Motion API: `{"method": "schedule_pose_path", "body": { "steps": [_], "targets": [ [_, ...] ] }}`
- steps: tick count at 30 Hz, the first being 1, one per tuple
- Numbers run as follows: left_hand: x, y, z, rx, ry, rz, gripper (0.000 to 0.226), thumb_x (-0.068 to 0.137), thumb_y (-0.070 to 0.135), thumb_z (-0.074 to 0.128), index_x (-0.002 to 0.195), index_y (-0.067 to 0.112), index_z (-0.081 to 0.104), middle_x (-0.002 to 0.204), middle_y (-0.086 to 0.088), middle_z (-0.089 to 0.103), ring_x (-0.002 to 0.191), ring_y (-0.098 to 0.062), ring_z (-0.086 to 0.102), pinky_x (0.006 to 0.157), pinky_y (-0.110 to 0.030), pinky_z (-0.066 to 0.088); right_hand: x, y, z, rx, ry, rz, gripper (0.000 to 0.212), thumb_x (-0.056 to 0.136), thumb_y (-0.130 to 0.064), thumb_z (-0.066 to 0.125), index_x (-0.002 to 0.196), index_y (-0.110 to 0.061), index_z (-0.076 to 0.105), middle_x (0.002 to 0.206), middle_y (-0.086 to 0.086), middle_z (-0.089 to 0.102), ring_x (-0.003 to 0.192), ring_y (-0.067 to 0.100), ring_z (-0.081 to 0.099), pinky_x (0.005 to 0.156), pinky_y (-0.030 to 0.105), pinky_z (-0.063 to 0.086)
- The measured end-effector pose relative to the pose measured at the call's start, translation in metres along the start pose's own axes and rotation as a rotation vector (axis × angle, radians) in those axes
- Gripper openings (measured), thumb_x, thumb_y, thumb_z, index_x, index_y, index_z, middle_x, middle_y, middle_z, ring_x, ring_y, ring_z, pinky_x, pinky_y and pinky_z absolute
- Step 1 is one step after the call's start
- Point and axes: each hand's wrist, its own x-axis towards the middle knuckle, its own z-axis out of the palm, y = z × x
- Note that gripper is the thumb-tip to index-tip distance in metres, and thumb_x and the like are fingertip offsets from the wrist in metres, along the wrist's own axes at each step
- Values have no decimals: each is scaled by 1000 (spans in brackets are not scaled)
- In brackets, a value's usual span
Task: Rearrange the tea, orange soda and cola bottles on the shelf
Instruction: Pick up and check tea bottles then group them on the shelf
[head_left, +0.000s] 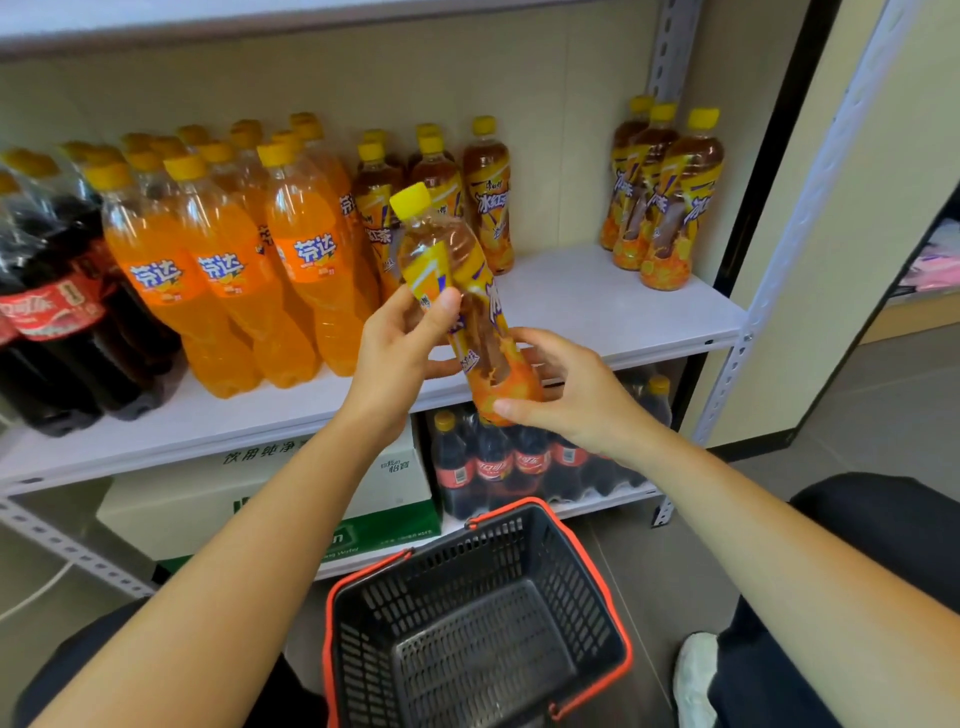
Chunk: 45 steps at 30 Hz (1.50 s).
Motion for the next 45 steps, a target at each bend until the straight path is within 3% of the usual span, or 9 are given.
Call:
{"method": "schedule_pose_path", "body": {
  "steps": [4,8,12,15,22,28,35,39,45],
  "targets": [
    [1,-2,-1,-114,-16,-113,50,92,54,64,128,19,62,117,-8,74,95,-32,76,69,-43,61,1,1,-2,144,11,90,52,78,-26,88,125,-30,65,110,3,74,101,17,70,87,30,59],
    [-1,-9,-6,-174,-60,-129,59,89,32,72,143,17,52,112,-1,76,94,-25,76,69,-38,61,-1,-1,-6,493,-92,185,46,76,-28,81,119,-15,72,109,13,76,100,26,73,90,36,60],
    [-6,-11,-4,-194,-91,-69,69,80,15,78,144,16,53,133,-13,67,112,-25,70,81,-34,59,-2,-8,-9,705,-143,247,50,84,-32,74,124,-2,69,118,22,72,107,34,71,84,40,60],
    [-12,-12,0,-157,-186,16,55,79,13,80,131,13,64,133,-8,68,120,-27,68,95,-36,55,-1,-12,-10,785,-103,285,40,86,-38,70,109,-6,77,117,23,73,106,34,72,78,41,61],
    [-21,-7,17,-9,-207,83,49,78,20,82,125,22,67,123,10,73,114,-15,69,92,-30,56,1,-14,-9,811,-69,372,58,80,-52,72,119,-9,72,116,18,74,105,28,74,81,43,61],
    [-24,-8,25,173,-169,167,60,82,5,83,136,16,61,123,1,71,104,-3,69,77,-16,55,2,-15,-7,821,-109,416,69,78,-62,69,126,-13,68,120,16,74,105,26,74,81,37,61],
    [-25,-4,19,312,-305,206,79,82,-3,81,151,8,45,149,-7,55,141,-21,50,113,-40,46,3,-14,-10,942,-100,443,60,86,-50,70,134,-14,64,122,16,71,104,27,72,89,44,59],
    [-23,-4,14,303,-430,232,80,79,-16,68,151,9,44,161,-5,39,154,-17,28,118,-44,41,5,-5,-14,901,-119,412,41,79,-48,76,111,-21,79,118,12,74,102,23,74,79,41,61],
    [-2,-11,6,214,-230,85,37,88,-8,63,118,11,74,121,2,75,117,-8,67,92,-24,55,16,11,-35,584,58,365,50,80,-32,79,123,-8,69,113,12,77,107,28,73,95,45,58]
  ]
}}
